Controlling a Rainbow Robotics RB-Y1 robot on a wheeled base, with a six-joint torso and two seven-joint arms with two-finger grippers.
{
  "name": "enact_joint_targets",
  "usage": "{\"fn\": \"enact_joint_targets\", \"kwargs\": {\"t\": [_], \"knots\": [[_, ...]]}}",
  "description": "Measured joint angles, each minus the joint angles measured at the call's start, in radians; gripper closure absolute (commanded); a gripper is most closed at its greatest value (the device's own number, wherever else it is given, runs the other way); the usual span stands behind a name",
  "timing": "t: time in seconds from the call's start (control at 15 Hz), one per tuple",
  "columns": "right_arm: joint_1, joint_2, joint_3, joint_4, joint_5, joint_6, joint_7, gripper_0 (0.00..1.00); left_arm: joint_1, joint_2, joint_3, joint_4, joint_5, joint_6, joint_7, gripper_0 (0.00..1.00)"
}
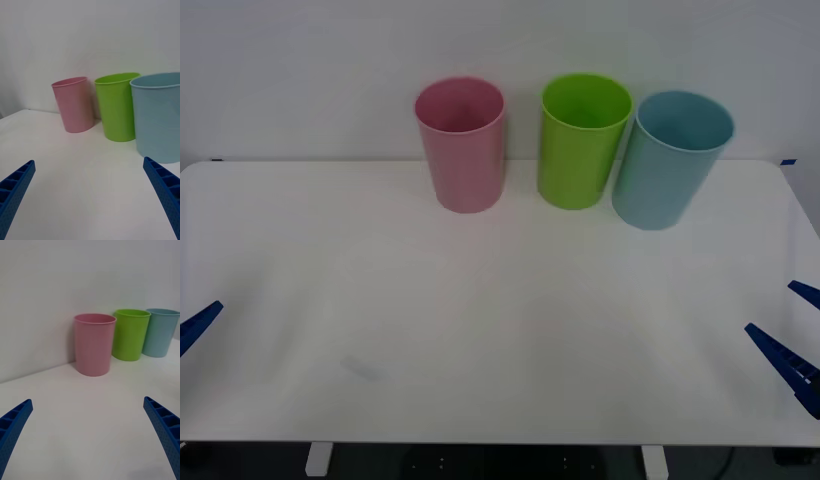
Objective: Grasp the object on the table and drop it into the matching bin: aluminum can to the light blue bin, PET bottle to the pink bin.
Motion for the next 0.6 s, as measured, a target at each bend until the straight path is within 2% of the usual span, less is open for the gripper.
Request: {"fn": "enact_joint_targets", "kwargs": {"t": [0.6], "knots": [[0.000,0.000,0.000,0.000,0.000,0.000,0.000,0.00,0.038,0.000,-0.023,-0.001,0.008,-0.008,0.005,0.00]]}}
